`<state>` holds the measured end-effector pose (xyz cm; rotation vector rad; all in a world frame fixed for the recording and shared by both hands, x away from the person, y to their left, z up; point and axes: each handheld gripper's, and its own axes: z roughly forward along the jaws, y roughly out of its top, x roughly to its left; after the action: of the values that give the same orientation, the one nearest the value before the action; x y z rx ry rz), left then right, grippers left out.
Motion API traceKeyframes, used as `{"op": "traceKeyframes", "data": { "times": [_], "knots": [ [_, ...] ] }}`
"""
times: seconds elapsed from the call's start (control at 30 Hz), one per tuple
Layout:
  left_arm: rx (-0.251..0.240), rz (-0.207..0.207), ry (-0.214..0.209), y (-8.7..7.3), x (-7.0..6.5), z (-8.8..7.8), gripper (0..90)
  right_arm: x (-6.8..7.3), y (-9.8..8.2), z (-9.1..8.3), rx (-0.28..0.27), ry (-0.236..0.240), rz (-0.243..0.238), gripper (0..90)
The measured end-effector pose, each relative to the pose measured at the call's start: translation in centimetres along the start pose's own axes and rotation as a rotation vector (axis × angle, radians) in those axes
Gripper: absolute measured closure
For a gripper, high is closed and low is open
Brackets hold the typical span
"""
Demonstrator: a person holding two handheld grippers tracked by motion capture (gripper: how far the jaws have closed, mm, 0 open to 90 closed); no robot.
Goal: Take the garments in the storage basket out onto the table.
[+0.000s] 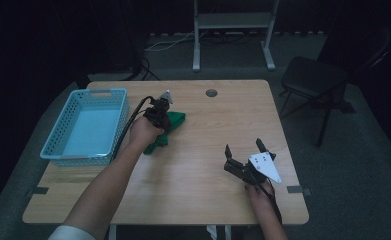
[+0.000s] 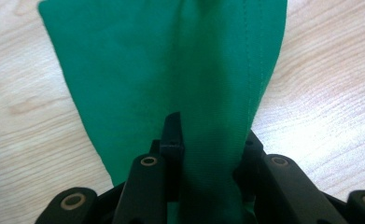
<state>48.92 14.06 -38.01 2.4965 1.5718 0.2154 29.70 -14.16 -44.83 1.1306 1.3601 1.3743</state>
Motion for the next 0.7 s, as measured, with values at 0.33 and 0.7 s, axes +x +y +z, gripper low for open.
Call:
{"op": "traceKeyframes", "data": {
  "times": [0.33,0.7],
  "knots": [
    [0.007,-0.004,-0.012,0.12,-0.56,0.72,71.8,-0.01,0.0,0.02,-0.001,0.001,0.002,0.3],
    [0.02,-0.006,-0.094,0.24,-0.54,0.97,58.9,-0.02,0.0,0.01,0.0,0.001,0.001,0.3]
  ]
}}
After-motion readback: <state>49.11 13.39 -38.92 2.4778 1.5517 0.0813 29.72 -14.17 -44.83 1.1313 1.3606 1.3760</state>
